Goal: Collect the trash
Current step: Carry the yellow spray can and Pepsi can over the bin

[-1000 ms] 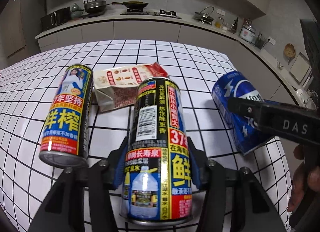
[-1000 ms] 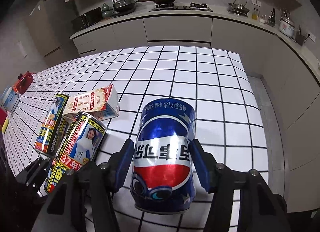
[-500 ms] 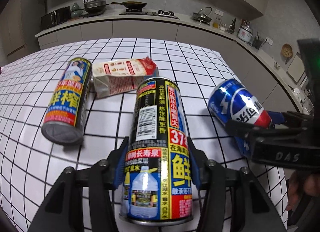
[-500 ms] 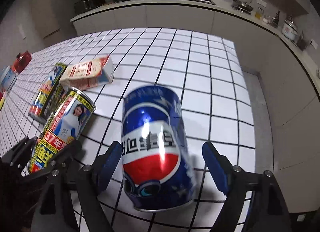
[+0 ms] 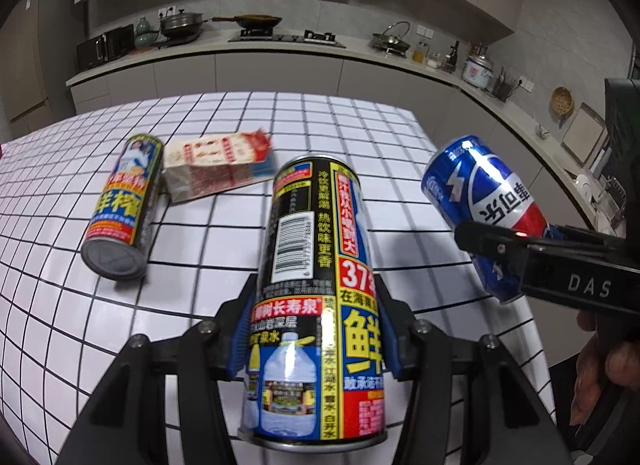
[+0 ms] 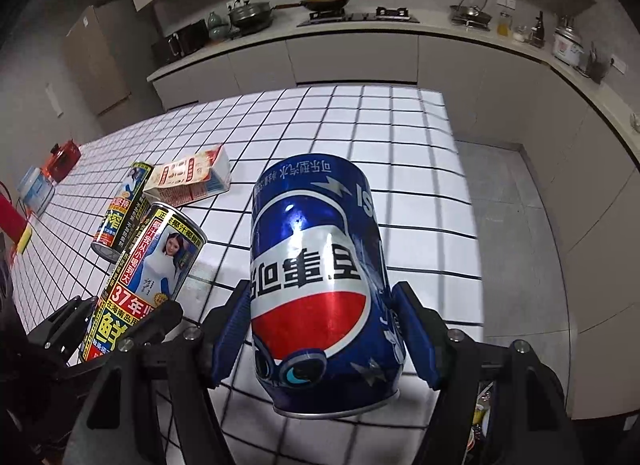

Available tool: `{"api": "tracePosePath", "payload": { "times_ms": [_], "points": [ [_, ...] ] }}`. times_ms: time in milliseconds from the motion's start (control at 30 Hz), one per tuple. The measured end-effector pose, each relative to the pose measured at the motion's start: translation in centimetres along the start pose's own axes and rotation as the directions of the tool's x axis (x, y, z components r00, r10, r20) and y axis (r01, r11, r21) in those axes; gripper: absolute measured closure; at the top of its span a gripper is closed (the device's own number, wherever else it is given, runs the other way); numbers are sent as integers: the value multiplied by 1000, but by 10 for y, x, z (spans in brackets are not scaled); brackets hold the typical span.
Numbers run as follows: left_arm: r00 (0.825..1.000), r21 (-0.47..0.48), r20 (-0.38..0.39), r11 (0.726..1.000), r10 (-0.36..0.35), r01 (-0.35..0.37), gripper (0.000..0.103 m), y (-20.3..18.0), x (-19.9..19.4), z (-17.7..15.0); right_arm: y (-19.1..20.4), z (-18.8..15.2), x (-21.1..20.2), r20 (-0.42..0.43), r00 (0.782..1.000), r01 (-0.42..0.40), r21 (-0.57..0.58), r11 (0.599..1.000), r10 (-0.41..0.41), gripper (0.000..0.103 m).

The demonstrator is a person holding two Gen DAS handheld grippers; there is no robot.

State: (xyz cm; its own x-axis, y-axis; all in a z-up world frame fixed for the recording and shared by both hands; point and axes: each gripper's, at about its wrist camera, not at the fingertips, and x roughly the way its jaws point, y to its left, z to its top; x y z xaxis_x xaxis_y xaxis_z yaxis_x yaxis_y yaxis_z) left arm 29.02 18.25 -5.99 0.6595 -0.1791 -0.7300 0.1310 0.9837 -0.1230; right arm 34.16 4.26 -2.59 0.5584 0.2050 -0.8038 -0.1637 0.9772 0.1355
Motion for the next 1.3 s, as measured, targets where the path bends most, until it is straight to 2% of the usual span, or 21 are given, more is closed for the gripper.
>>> {"api": "tracePosePath", "payload": {
  "times_ms": [267,733,1033,1300],
  "points": [
    [999,47,13,998,-32,32,50,-57,-9,-7,-56,-21,-44,46,999,24,47,999,-26,31],
    [992,133,-17,983,-122,124,50,-192,-12,-35,-204,-83,-116,53,992,102,165,981,-112,31],
    [985,129,-60,977,-162,169,50,-257,3,-61,-283,-132,-121,-27,989,150,193,970,-147,31],
    [983,112,-110,981,-144,157,50,-290,20,-92,-319,-161,-108,-85,988,142,188,972,-128,31]
  ]
}}
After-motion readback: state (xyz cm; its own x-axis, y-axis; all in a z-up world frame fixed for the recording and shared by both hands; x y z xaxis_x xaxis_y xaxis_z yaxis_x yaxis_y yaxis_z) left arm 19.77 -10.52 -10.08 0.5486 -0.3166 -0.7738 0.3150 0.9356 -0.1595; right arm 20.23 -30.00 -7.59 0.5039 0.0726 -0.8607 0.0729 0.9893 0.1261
